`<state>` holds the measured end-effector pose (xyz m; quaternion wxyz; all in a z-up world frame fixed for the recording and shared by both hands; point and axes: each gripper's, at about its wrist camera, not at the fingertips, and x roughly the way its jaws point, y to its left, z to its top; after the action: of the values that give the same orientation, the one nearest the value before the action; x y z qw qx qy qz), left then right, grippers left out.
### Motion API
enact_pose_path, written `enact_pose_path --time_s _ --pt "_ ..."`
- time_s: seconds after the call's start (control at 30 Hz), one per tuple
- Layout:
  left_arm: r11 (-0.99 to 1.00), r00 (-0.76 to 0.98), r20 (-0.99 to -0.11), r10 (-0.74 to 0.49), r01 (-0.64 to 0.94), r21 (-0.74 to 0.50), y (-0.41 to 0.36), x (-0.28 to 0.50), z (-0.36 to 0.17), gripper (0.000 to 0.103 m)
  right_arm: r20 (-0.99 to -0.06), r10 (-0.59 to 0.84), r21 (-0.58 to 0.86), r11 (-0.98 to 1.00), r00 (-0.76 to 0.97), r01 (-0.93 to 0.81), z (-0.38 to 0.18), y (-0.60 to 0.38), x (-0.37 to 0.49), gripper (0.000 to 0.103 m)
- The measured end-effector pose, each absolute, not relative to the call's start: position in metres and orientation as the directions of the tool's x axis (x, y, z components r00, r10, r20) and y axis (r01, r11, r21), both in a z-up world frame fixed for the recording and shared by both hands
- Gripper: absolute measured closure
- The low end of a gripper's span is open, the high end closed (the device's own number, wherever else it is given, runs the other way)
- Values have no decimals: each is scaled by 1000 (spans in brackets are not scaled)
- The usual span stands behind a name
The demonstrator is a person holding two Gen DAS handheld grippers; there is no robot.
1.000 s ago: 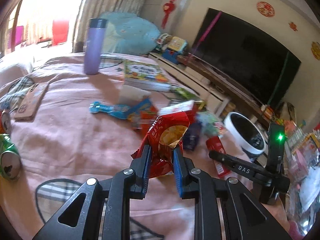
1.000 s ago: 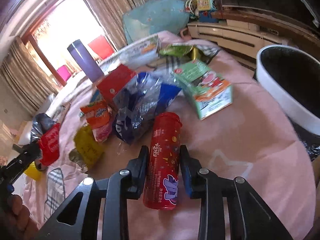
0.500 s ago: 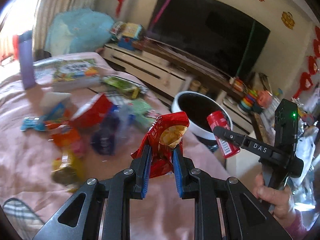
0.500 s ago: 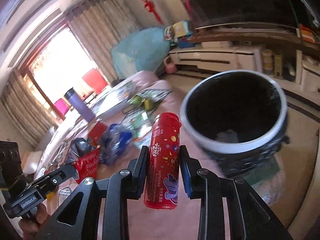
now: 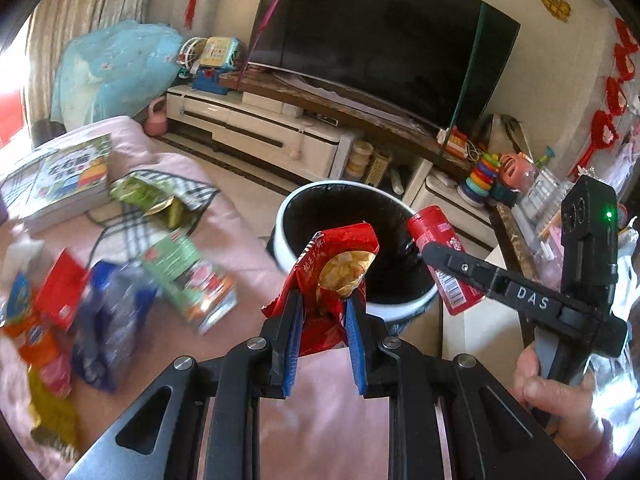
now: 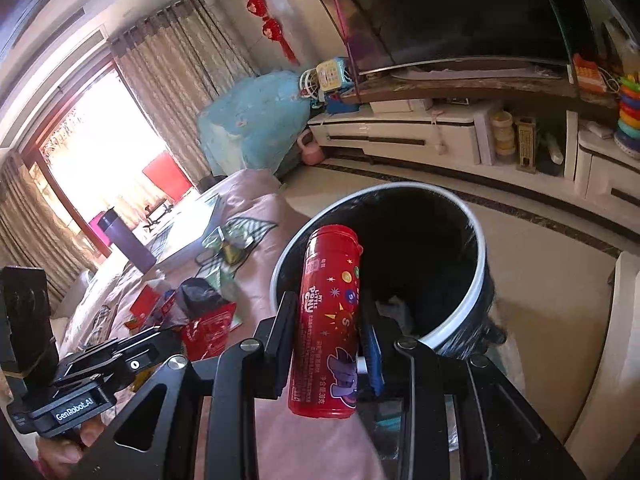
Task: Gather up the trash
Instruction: 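Carry the snack bag and red can over the bin and release both, then move both open tools back over the remaining trash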
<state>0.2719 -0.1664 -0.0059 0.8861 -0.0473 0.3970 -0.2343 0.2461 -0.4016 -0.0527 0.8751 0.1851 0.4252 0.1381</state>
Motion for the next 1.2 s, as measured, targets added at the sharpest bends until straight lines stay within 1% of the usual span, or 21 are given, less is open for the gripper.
enact_pose_path --time_s 0.17,0.57,0.63,0.67,0.7,0.73,0.77,0.83,0.87,0.9,0.93,1.0,1.07,1.1,1.2 --pt "882 561 -693 -454 394 -259 -194 301 -12 83 -707 385 427 901 593 -77 -59 -414 264 73" --pt "884 523 -725 -449 379 -274 -225 343 -34 81 -738 362 399 915 569 -64 -73 -434 291 73" --pt "886 520 -728 -446 374 -275 -228 348 -36 78 -747 356 390 919 562 -63 -76 -435 296 73" --pt "885 517 -729 -448 374 -278 -229 349 -35 73 -749 353 388 920 560 -60 -77 -436 297 72" --pt "885 516 -730 -448 372 -279 -231 351 -36 63 -754 346 386 921 559 -49 -79 -437 300 71" --pt "886 519 -729 -447 371 -278 -231 351 -35 57 -756 346 389 920 556 -43 -81 -439 301 69" --pt "882 519 -726 -451 386 -272 -231 349 -34 51 -758 347 397 917 552 -32 -84 -441 303 69" --pt "884 533 -720 -444 390 -257 -229 344 -33 50 -755 354 413 911 552 -20 -84 -446 305 66" --pt "884 533 -719 -447 388 -262 -227 341 -33 47 -751 354 417 909 557 -15 -83 -448 304 65" --pt "883 531 -718 -450 382 -272 -223 339 -34 45 -748 354 419 908 561 -14 -82 -448 303 60" --pt "882 529 -717 -454 377 -281 -220 337 -35 44 -741 356 426 905 569 -10 -80 -450 300 54" --pt "877 524 -711 -469 373 -304 -212 331 -37 42 -731 363 440 898 577 -8 -78 -450 296 52" --pt "872 523 -705 -480 373 -317 -207 326 -38 37 -721 367 450 893 588 -6 -75 -450 290 45" --pt "868 525 -697 -488 376 -325 -205 324 -37 37 -714 365 455 891 597 -1 -73 -450 286 38" --pt "855 526 -681 -509 397 -333 -208 322 -35 37 -690 358 464 886 629 5 -66 -450 276 36"
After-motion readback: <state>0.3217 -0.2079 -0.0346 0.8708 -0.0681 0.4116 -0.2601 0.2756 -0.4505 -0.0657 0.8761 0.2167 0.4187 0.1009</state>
